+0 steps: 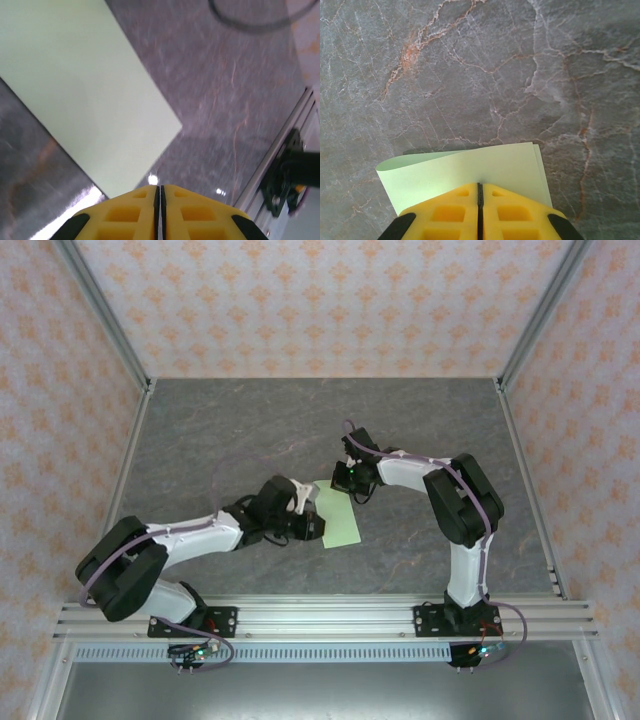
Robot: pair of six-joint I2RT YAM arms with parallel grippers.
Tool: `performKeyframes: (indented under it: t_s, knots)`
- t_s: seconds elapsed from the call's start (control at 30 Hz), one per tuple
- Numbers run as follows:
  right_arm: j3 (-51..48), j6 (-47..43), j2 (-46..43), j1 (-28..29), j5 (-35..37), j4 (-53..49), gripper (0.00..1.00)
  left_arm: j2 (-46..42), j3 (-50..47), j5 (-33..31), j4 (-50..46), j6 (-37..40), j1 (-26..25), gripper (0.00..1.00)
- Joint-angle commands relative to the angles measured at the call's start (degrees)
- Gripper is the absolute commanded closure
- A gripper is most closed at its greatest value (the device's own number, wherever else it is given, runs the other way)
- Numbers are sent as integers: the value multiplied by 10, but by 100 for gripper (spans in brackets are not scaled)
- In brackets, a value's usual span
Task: Fold a paper plane with a square sheet of paper (fold left side to right side)
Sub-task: First fold the square sheet of paper in half at the center of the table, then hold the square sheet of paper at the center of the table.
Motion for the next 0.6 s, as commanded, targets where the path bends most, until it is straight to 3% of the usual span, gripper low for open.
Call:
performKeyframes:
  t_s: [0.0, 0.27, 0.57]
  knots:
    - [-39, 9, 22, 10, 29, -56, 91, 34, 41, 10, -25, 10, 11, 87]
    - [-46, 13, 5, 10, 19, -34, 90, 154, 103, 34, 14, 9, 12, 89]
    - [-27, 8, -35, 11, 18, -14, 87, 207, 104, 30, 21, 4, 11, 90]
